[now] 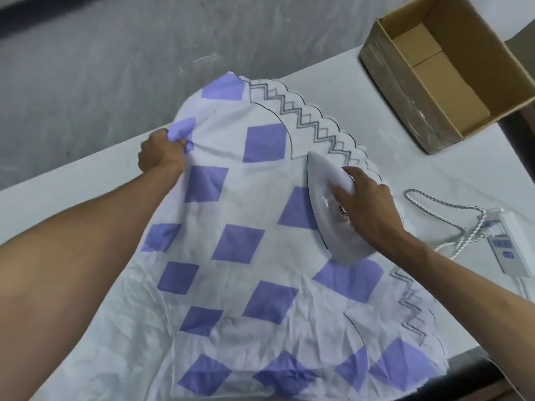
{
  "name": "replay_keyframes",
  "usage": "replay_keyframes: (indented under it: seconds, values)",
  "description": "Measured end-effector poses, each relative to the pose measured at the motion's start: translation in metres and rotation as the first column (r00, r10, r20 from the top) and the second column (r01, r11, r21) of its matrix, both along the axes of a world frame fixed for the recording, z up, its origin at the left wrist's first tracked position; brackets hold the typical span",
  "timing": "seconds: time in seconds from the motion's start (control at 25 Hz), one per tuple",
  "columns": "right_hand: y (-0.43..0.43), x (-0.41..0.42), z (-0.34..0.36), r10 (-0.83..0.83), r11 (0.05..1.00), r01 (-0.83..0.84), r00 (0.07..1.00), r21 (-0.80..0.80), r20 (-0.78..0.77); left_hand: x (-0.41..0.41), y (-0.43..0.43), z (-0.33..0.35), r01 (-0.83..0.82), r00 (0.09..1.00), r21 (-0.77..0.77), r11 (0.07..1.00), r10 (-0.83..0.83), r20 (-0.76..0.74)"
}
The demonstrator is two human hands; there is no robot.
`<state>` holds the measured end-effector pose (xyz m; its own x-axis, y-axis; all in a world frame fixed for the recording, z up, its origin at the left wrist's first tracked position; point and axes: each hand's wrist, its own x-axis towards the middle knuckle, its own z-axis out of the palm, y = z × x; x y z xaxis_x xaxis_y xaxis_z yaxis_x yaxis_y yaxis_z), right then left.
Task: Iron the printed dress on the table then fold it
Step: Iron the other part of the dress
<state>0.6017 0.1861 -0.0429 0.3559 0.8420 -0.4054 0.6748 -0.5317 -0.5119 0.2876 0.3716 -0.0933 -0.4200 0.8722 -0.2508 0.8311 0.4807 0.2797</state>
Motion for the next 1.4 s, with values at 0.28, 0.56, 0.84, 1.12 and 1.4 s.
replay_keyframes:
  seconds: [0.28,0.56,0.84,1.12,1.4]
  values:
    - [-0.004,-0.006,0.008,0.030,1.000,-0.030,1.000,0.002,0.004,0.012,-0.065,-0.006,0.343,0.939,-0.038,0.939,-0.343,0.005]
    - [-0.058,-0.033,0.026,0.226,0.974,-0.226,0.974,-0.024,-0.002,-0.047,-0.283,-0.015,0.535,0.835,-0.087,0.840,-0.541,-0.099]
    - [-0.139,-0.109,0.039,0.455,0.883,-0.463,0.885,-0.073,-0.100,-0.117,-0.401,-0.010,0.484,0.849,-0.385,0.786,-0.528,-0.010]
    - [-0.181,-0.203,0.019,0.529,0.845,-0.534,0.841,-0.019,-0.118,-0.151,-0.394,-0.010,0.570,0.820,-0.230,0.789,-0.563,0.103]
    - [-0.197,-0.288,0.002,0.538,0.843,-0.536,0.841,0.054,-0.053,-0.163,-0.400,-0.036,0.579,0.801,-0.194,0.792,-0.597,-0.045]
